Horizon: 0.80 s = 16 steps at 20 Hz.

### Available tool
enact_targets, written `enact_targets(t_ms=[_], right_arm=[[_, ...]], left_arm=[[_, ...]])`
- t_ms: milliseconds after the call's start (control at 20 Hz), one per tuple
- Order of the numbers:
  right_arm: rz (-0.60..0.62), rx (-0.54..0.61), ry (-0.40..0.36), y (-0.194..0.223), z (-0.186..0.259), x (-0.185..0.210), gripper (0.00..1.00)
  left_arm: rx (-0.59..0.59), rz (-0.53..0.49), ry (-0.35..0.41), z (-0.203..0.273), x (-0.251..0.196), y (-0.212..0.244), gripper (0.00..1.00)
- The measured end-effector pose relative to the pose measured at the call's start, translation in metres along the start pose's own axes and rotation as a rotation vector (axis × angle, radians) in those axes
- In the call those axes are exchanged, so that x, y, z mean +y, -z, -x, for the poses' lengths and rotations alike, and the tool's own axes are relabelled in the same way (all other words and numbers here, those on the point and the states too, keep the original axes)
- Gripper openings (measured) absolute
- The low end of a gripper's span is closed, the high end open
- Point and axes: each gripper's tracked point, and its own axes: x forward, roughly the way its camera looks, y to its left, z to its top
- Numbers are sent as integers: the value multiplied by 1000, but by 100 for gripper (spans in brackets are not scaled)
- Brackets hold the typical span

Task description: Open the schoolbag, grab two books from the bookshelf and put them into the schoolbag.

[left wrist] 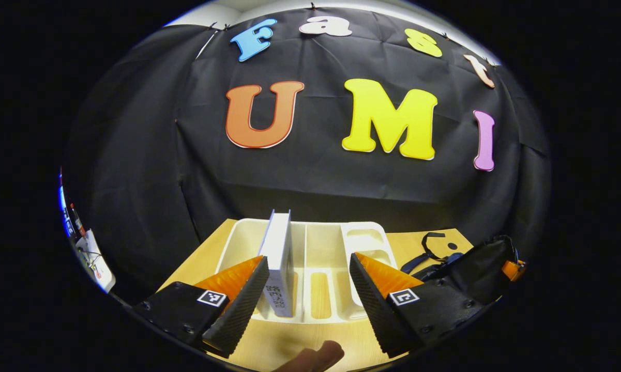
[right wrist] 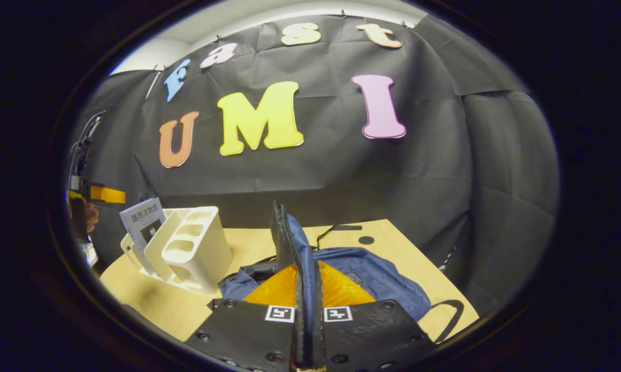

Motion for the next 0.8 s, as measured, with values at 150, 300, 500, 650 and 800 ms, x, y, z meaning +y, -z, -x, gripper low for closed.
enact_targets(t_ms=[150,300,500,650,800], right_arm=[[1,4,-1,2,-2,-1,6],[13,4,-1,2,-1,-3,6],[37,3,-5,4,0,-5,6],[34,13,-13,9,-3,-6,6],[27,15,-16,12,-2,-9,6]], left_arm=[[25,-23,-1,-9,5,-15,98],[116,-31,36,-30,1,-12,98],[257,4,58,-57,3,-4,98],[301,-75,-3,-81,26,-6,98],[388,-105,-22,-101,37,10,98]])
